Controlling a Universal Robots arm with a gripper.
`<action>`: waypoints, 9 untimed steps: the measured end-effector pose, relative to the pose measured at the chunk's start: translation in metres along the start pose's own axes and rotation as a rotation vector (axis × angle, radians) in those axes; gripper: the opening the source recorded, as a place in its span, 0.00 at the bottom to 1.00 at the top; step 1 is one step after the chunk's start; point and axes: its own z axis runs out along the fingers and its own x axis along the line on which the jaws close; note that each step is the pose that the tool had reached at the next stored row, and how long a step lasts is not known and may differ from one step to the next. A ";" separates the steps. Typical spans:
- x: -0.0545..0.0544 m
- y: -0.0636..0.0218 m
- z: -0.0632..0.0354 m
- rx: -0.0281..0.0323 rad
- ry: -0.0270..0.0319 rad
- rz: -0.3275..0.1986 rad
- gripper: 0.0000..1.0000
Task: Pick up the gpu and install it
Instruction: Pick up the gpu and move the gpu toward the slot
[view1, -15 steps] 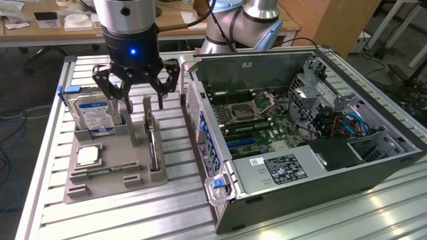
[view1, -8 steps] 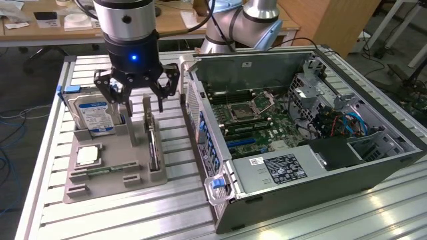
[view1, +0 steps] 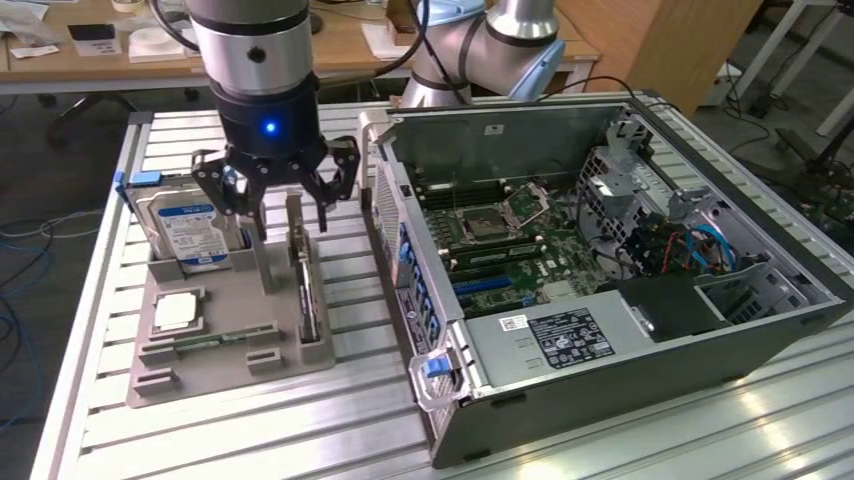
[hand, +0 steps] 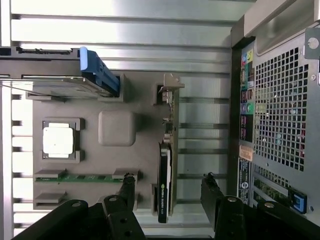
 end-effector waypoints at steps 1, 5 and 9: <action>0.000 0.0000 0.0012 0.0000 0.0000 0.000 0.65; 0.000 -0.0003 0.0070 0.0000 0.0000 0.000 0.65; 0.000 -0.0005 0.0129 -0.0001 0.0000 0.000 0.65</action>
